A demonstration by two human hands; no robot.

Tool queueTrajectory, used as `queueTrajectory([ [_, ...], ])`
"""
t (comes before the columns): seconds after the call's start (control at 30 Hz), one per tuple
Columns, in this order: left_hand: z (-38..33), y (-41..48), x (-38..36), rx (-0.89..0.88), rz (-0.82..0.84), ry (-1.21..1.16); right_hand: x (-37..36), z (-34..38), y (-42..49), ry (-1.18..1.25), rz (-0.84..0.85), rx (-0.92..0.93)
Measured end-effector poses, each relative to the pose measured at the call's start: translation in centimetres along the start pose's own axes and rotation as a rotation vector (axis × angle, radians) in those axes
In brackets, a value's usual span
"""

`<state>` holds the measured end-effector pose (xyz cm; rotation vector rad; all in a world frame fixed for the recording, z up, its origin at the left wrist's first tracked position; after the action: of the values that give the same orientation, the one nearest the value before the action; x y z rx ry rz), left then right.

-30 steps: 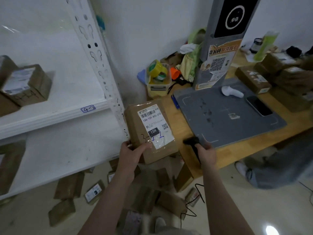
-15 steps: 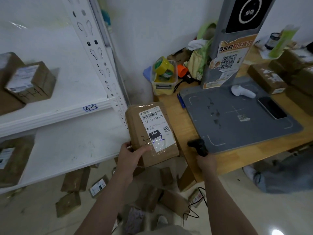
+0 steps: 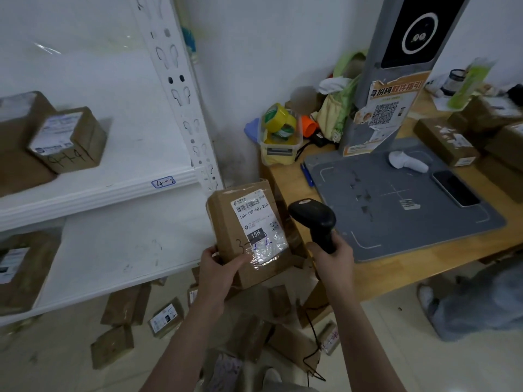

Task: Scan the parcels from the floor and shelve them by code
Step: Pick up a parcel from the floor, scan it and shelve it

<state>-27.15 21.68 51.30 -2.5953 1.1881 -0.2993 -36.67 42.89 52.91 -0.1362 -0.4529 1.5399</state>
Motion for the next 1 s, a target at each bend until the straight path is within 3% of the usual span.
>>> queueTrajectory([
  [0.17, -1.3, -0.2, 1.2, -0.062, -0.024, -0.047, -3.0, 4.2, -4.8, -0.002, 0.214, 0.108],
  [0.37, -2.6, -0.2, 2.2, -0.126, -0.037, -0.130, -4.6, 5.6, -7.0, -0.027, 0.319, 0.152],
  [1.0, -3.3, -2.3, 2.2, -0.265, 0.040, -0.029, -5.1, 3.7, -8.6, -0.109, 0.261, 0.240],
])
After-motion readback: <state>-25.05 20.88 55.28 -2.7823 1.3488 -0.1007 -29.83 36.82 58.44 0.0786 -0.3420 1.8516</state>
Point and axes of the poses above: each hand's wrist, its own y-axis towards the middle knuckle, its own x-axis out of the back of the hand, z = x × y, the point moved 5 cm from there along y, towards the middle knuckle, and after that the axes turned 11 degrees about -x, right-handed, at the moved point
